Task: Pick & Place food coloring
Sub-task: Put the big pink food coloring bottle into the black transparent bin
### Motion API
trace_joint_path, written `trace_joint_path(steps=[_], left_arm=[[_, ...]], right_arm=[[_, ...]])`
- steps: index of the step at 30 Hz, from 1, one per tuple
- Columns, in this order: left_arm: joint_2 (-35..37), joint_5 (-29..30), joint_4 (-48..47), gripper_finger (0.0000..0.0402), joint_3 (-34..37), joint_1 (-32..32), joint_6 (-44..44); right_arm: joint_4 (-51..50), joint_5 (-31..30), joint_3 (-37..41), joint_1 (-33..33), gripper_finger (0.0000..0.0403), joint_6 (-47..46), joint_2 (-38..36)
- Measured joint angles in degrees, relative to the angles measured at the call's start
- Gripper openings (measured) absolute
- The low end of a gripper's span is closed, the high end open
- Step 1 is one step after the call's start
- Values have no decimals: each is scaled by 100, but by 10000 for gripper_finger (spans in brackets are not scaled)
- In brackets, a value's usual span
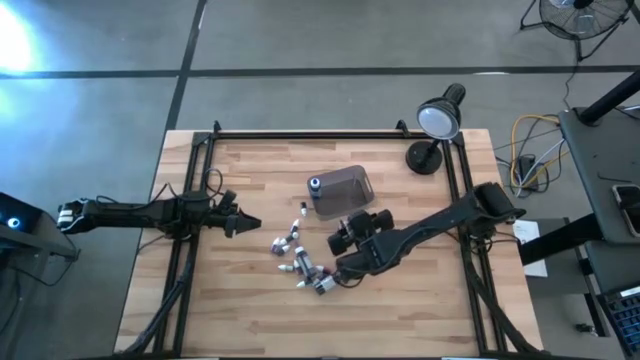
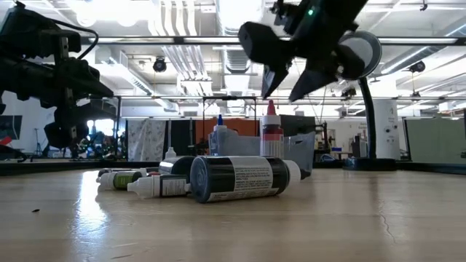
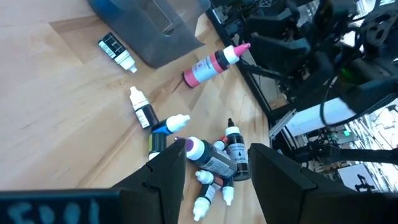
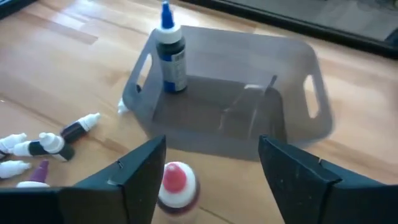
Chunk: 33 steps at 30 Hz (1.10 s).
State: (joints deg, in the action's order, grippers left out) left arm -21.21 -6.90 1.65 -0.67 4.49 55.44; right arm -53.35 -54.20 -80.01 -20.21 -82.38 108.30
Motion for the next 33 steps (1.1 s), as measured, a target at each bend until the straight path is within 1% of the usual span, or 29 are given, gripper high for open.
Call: trace_joint_path(steps=[1,2,3,6,7,8,11,13,16,21,24,26,29,33], left_arm=[[0,-8,-2,151,0,0,26],[0,-13,0,151,0,0,90],[0,-27,4,151,0,0,203],[-2,-118,18,151,0,-1,501],[-2,-121,20,151,0,-4,515],[-2,-123,20,151,0,-4,514],[0,-124,22,151,0,-4,490],[0,-122,21,151,0,-4,490],[0,-122,22,151,0,-4,516],[0,-122,20,151,0,-4,504],[0,-118,20,151,0,-4,442],[2,-113,12,151,0,-4,441],[2,-109,9,151,0,-4,442],[2,-107,9,151,0,-4,446]], right_arm=[[-91,139,-10,28,255,-70,-113],[-176,432,-15,73,257,-151,-248],[-213,858,-13,158,258,-190,-375],[-189,2690,58,622,258,-148,-707],[-167,3223,68,794,258,-103,-757],[-73,3633,74,953,258,6,-772],[366,4417,74,1344,258,430,-782],[550,4815,74,1539,258,623,-781],[557,5088,63,1698,261,673,-759],[599,5276,63,1679,268,468,-754],[721,5377,-32,1683,269,456,-559],[658,5311,-242,1683,269,486,-356],[196,5142,-665,1670,268,591,-102],[-489,5117,-1092,1674,267,774,252]])
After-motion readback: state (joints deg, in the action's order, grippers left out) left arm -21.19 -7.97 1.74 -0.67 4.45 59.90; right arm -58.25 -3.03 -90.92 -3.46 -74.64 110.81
